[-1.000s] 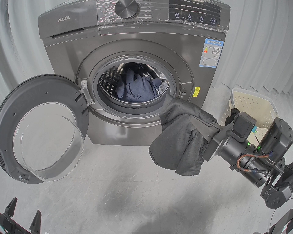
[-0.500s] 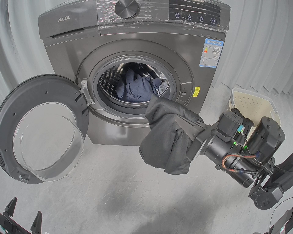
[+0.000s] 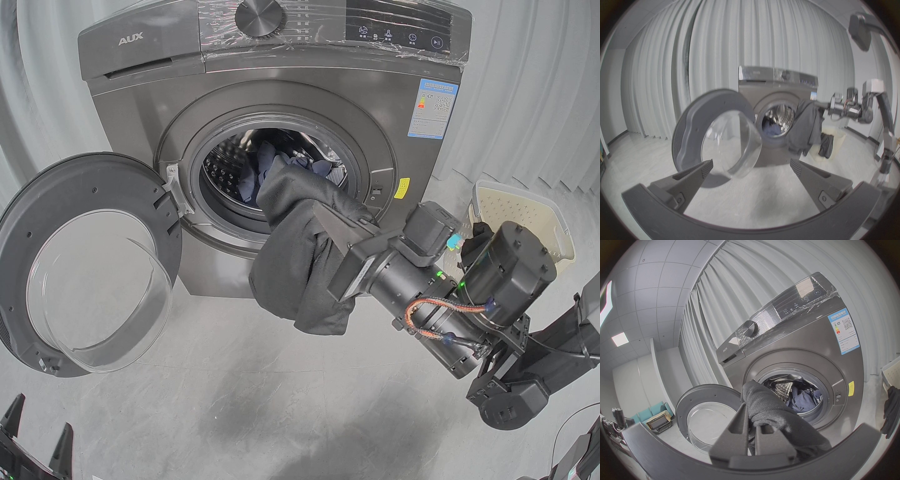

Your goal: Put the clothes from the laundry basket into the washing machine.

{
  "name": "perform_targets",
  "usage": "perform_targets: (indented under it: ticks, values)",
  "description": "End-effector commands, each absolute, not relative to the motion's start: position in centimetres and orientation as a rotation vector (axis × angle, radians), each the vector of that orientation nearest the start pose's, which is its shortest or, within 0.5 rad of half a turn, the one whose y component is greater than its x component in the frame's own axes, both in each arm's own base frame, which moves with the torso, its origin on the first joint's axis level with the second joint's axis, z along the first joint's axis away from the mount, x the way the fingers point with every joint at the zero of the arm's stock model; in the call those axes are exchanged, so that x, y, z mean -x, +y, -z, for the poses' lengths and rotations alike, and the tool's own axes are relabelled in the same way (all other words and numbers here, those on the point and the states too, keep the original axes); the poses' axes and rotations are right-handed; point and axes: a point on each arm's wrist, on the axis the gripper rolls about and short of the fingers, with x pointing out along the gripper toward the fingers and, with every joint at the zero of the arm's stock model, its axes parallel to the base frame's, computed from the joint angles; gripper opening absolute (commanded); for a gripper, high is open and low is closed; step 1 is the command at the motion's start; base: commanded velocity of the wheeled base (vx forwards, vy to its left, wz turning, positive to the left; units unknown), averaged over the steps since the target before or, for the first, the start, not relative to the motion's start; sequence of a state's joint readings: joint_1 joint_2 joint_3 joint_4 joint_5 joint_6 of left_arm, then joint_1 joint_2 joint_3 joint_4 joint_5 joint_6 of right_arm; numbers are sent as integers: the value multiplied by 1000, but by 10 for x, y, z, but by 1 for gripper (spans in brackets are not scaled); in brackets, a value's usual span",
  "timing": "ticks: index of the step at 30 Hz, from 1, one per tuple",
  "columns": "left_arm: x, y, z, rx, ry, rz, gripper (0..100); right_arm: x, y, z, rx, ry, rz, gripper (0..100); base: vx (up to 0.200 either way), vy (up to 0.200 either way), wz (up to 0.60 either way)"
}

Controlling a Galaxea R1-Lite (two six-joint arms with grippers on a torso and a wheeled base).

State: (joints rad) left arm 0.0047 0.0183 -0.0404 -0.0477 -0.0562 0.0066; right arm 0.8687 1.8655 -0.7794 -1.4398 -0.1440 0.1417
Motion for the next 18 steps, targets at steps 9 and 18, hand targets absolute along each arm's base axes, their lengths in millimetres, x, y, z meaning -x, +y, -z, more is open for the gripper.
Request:
perform_targets:
  ticks: [9,18]
  values:
    - [-26,-10,-169,56,118,472,100,-225,269,-212,-344,-320,-763,0,0,0,0]
    - [-102,-22,-160,45,248,608,100,-225,268,-217,-349,-333,-762,0,0,0,0]
